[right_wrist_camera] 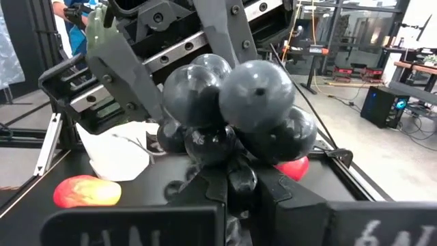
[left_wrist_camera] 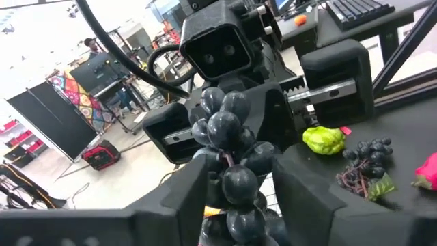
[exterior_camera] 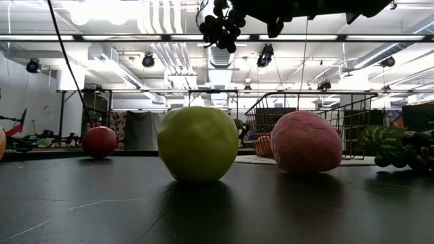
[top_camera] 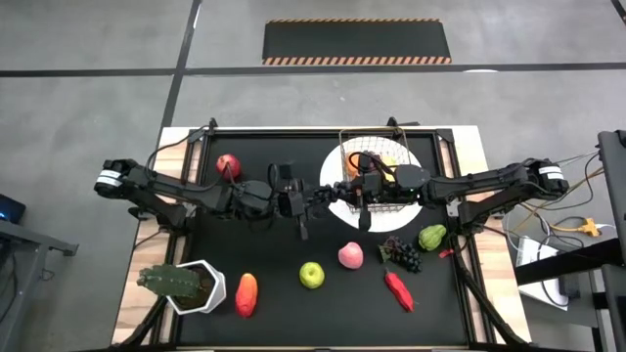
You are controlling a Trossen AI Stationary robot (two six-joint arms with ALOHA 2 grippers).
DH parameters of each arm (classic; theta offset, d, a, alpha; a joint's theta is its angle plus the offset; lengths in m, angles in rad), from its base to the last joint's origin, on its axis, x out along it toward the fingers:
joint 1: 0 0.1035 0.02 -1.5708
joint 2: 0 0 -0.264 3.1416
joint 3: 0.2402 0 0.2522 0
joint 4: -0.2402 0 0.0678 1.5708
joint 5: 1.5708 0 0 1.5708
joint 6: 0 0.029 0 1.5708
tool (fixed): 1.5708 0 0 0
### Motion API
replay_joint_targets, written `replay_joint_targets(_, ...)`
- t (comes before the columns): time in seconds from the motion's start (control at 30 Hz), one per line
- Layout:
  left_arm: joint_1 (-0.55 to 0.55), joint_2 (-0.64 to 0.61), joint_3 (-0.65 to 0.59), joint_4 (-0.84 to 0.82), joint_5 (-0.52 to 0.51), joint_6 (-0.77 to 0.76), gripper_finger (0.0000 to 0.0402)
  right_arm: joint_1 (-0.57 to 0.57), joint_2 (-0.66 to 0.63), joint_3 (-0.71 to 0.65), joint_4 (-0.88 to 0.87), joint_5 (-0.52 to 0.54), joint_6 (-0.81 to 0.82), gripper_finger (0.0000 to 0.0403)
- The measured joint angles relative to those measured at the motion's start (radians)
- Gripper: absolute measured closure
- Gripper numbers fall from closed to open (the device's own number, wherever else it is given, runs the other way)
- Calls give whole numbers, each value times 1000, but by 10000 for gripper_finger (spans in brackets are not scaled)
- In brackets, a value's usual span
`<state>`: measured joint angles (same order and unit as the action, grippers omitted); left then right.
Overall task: Build produce basket
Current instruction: Put the black grapes into the wire basket
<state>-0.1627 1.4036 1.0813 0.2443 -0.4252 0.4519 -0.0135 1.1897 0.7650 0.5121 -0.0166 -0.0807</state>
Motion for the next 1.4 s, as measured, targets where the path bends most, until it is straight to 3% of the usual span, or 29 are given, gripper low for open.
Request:
replay_joint_targets(0.37,0,-36,-2,-117,-28,28,228,0,-56,19,-125,78,-13,388)
replay_joint_targets(0.77,-1,-84,-10,-236,-91,25,228,-57,-87,206,-701,536,-54,388)
replay_joint_targets(1.0,-1,-103,-55,-220,-94,-46,228,-204,-74,242,-895,541,33,388)
replay_joint_targets(1.4,-1,-137,-142,-121,-98,-108,228,-408,-9,161,-873,426,75,388)
